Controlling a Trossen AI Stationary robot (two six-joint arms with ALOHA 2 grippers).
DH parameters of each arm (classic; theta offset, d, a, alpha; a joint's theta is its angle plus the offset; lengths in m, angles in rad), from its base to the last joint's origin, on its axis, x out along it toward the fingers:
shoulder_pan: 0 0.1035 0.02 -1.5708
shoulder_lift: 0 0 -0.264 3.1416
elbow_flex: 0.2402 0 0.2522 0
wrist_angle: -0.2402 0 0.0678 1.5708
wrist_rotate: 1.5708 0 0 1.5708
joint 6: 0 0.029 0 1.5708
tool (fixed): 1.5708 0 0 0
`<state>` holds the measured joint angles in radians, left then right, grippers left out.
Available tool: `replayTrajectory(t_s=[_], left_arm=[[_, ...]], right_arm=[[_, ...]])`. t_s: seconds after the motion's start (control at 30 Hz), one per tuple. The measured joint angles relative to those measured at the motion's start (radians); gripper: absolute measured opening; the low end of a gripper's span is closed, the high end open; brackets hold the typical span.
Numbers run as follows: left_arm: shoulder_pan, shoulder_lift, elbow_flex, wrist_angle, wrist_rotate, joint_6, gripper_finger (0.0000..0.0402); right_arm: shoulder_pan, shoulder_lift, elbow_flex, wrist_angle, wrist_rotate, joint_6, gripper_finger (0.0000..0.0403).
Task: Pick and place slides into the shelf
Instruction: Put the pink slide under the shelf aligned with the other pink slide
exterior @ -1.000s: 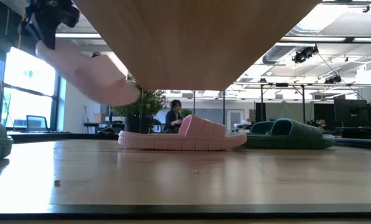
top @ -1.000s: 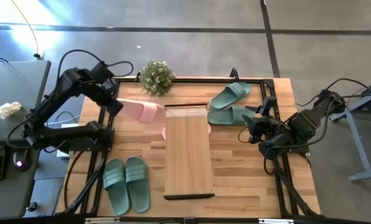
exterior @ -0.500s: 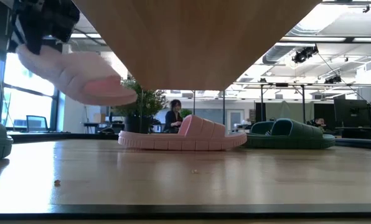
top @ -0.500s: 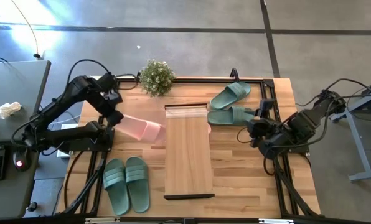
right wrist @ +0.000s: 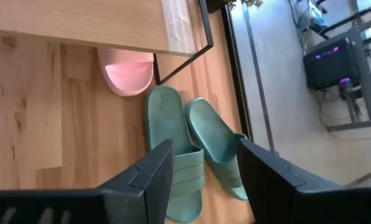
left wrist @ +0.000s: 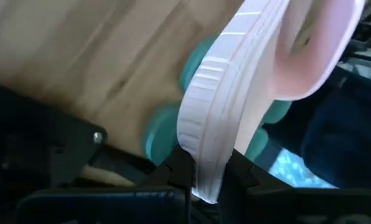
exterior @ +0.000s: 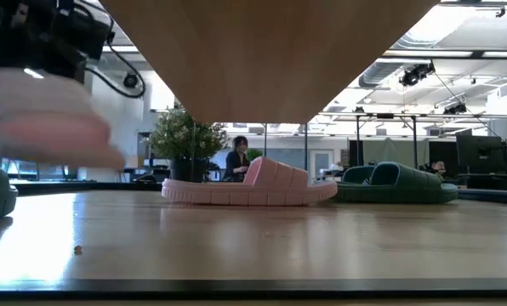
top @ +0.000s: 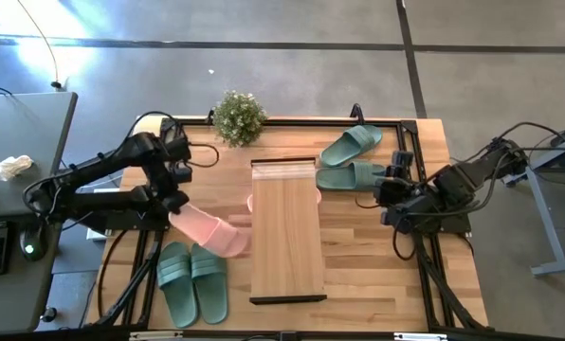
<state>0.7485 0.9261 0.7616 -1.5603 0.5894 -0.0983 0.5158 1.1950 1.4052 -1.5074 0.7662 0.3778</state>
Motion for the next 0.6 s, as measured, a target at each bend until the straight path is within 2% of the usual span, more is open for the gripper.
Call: replayTrajectory(t_s=[0.1, 0.23, 0.43, 0.6], left_arm=[[-0.034, 0.0, 0.008, 0.097, 0.001, -0.091, 0.0028], [-0.061, 0.002, 0.009, 0.295, 0.091, -0.189, 0.0028], [-0.102, 0.08, 0.009, 0.276, 0.033, -0.226, 0.0028], [-0.17, 0.16, 0.009, 0.373, 0.038, -0.273, 0.0027]], right_arm=[[-0.006, 0.0, 0.0, 0.0, 0.0, 0.019, 0.0167], [-0.006, 0.0, 0.0, 0.001, 0.0, 0.026, 0.0167], [-0.006, 0.0, 0.0, 0.004, 0.0, 0.044, 0.0167], [-0.006, 0.0, 0.0, 0.006, 0.0, 0.05, 0.0167]])
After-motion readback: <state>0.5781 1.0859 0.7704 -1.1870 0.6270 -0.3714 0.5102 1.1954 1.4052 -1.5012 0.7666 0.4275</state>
